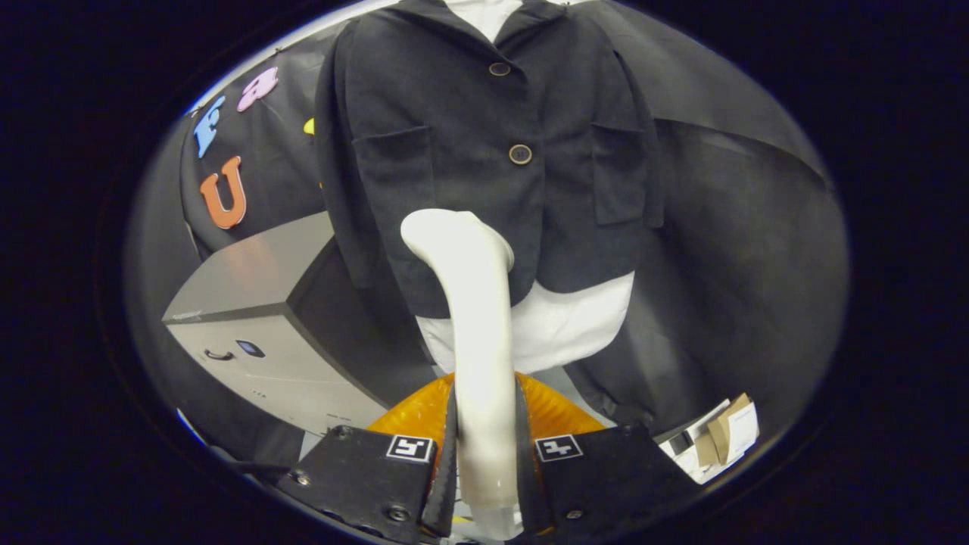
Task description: Iron the clothes twice with a garment steamer, once on the left side and once on the right side.
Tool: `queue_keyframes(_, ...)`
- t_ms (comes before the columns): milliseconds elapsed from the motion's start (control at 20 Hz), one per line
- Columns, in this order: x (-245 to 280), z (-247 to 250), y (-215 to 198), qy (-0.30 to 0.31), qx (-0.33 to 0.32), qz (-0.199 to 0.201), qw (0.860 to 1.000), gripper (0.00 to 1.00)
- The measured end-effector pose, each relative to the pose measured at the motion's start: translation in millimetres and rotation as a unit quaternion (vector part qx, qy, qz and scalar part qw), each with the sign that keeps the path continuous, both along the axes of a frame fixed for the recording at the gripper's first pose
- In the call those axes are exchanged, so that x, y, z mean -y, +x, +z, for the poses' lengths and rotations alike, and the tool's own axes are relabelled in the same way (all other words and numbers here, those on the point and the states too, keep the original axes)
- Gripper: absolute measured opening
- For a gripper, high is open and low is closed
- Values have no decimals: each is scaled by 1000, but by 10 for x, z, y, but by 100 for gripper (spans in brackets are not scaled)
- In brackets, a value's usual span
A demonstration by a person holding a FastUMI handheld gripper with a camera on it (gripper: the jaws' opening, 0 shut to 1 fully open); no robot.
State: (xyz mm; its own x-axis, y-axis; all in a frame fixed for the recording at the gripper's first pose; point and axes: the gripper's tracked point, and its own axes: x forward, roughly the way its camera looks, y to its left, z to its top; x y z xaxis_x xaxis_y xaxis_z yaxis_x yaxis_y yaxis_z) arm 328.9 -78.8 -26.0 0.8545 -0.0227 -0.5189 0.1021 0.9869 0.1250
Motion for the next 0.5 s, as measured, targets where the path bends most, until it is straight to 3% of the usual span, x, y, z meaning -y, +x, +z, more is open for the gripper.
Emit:
queue_keyframes(250,33,257,-7,27,37,-9,999,36)
queue_keyframes(500,301,1059,-273,36,111,-21,993,36)
